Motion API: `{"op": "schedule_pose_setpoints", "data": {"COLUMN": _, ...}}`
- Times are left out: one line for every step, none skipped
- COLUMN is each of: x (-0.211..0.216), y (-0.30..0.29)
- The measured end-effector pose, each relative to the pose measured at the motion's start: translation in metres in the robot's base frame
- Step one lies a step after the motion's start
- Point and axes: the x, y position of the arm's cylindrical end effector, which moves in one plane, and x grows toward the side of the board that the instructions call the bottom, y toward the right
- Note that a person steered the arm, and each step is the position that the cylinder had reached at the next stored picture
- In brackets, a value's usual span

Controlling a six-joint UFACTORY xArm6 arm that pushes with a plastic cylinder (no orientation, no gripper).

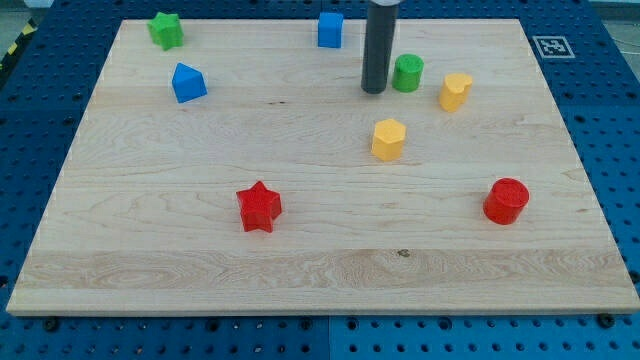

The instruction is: Move the yellow heart to the right side of the green circle

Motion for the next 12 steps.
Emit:
{"op": "schedule_pose_setpoints", "data": {"x": 0.021, "y": 0.003}}
{"op": "schedule_pose_setpoints", "data": {"x": 0.025, "y": 0.003}}
{"op": "schedule_pose_setpoints", "data": {"x": 0.025, "y": 0.003}}
{"op": "schedule_pose_setpoints", "data": {"x": 0.033, "y": 0.023}}
{"op": "schedule_pose_setpoints", "data": {"x": 0.047, "y": 0.067}}
{"op": "schedule_pose_setpoints", "data": {"x": 0.061, "y": 0.103}}
{"op": "schedule_pose_setpoints", "data": {"x": 0.057, "y": 0.100}}
{"op": "schedule_pose_setpoints", "data": {"x": 0.033, "y": 0.069}}
{"op": "schedule_pose_setpoints", "data": {"x": 0.031, "y": 0.069}}
{"op": "schedule_pose_setpoints", "data": {"x": 0.018, "y": 0.108}}
{"op": "schedule_pose_setpoints", "data": {"x": 0.016, "y": 0.124}}
{"op": "schedule_pose_setpoints", "data": {"x": 0.002, "y": 0.109}}
